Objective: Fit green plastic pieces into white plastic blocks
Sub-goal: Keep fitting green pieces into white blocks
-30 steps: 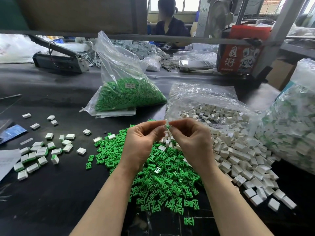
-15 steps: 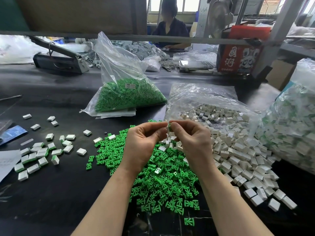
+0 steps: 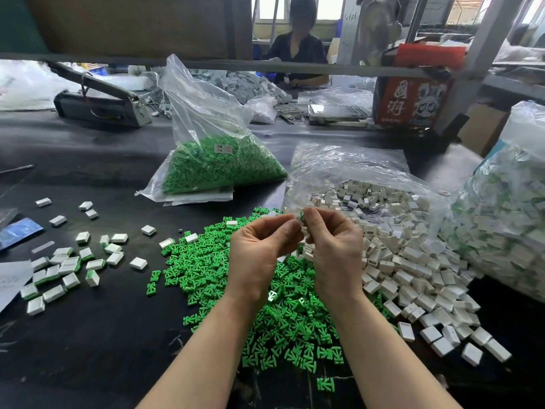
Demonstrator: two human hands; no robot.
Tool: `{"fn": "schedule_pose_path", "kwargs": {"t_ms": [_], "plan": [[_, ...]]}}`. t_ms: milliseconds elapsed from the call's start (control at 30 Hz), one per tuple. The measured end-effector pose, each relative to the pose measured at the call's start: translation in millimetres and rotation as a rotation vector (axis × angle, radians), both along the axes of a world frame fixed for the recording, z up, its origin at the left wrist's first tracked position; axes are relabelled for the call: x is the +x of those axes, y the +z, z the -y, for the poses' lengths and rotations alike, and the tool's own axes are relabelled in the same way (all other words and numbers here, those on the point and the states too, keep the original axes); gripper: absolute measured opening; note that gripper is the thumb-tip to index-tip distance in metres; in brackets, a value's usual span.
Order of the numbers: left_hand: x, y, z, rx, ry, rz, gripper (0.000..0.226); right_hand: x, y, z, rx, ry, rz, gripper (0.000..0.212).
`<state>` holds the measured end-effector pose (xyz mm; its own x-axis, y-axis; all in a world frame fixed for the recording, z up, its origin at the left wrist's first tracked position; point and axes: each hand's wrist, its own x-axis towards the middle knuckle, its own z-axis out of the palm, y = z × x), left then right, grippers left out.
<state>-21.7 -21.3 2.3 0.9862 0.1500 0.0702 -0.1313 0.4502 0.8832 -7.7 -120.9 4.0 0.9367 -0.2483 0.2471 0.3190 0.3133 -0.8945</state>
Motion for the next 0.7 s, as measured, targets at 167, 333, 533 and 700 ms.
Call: {"fn": "schedule_pose_path", "kwargs": {"t_ms": [167, 333, 533, 700], "plan": [[-1, 0, 3, -0.069, -0.019, -0.019, 0.015, -1, -2, -4, 0.010, -0.039, 0.017, 0.011], [-3, 0, 7, -0.108, 0.072, 0.004, 0.011, -1, -3, -6, -0.002, -0.033, -0.005, 0.008], [-4, -2, 15, -0.180, 0.149, 0.032, 0.012, -2, -3, -12, 0.077, -0.029, -0.029, 0.017], [-4, -5, 19, -0.201, 0.196, 0.046, 0.010, -3, -3, -15, 0.144, -0.010, -0.047, 0.015]]}}
